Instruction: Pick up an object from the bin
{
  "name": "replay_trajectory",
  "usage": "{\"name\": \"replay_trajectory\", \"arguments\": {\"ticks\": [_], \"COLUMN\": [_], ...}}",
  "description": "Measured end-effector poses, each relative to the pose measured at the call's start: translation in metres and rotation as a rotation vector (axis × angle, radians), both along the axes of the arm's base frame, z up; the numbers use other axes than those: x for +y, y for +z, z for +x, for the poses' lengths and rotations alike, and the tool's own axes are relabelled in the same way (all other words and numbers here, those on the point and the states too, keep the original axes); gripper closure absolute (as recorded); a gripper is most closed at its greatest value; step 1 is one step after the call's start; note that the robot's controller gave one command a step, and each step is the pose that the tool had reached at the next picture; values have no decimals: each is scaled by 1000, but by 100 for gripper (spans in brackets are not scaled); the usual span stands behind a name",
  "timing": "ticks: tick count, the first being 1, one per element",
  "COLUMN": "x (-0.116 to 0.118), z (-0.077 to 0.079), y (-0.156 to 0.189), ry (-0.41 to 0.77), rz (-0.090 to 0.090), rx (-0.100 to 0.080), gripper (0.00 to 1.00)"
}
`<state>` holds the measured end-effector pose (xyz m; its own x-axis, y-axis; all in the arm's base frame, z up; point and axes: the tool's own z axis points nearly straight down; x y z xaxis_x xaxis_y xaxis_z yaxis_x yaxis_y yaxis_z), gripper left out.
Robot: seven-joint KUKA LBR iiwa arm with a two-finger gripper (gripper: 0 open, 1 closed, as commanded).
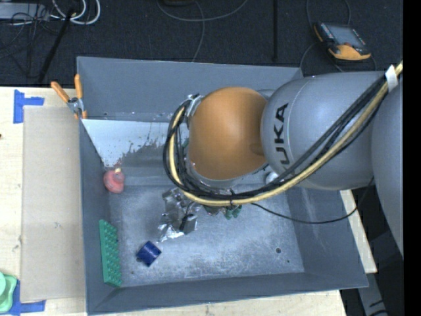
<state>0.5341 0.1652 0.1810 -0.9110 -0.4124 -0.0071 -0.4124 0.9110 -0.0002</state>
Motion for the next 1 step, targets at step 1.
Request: {"name": "replay_trajectory", "arguments": {"ticks": [1], "x": [-3], "z": [6], "y": [59], "ry": [1], "rz": [-1], "rx": [-1], "gripper": [100]}}
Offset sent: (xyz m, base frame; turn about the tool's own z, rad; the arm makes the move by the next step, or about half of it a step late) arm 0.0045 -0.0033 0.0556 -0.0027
